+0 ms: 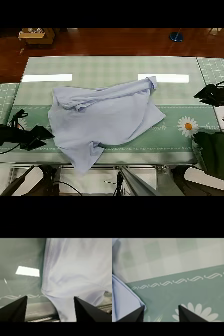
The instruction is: Fold the shirts.
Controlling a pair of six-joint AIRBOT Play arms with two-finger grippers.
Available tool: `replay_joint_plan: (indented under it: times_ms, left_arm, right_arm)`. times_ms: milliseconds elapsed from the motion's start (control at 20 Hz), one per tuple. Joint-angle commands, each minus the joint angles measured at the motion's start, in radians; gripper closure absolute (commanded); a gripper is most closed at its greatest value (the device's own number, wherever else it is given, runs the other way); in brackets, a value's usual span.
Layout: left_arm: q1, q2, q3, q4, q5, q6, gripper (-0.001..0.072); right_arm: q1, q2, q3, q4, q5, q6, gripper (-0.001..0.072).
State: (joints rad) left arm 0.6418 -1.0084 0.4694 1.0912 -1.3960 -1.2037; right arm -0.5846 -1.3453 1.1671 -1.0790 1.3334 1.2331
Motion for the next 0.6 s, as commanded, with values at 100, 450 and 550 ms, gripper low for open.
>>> replay_joint_plan:
  times_ms: [100, 450, 550]
  left_arm:
    - [-0.075, -0.076, -0.045, -0.090, 0.152, 0.018, 0.0035]
    - [-0.270, -0.230, -0.040, -0.116, 0.277, -0.008, 0.0682]
    - [-0.266, -0.228, -0.039, -0.116, 0.272, -0.008, 0.0682]
  right_arm:
    - [-0.010, 0.001, -0.006, 0.025, 0.006, -0.008, 0.0184]
    - [-0.010, 0.001, -0.010, 0.013, 0.089, -0.008, 0.0184]
    - [-0.010, 0.001, -0.063, 0.016, 0.098, -0.009, 0.0184]
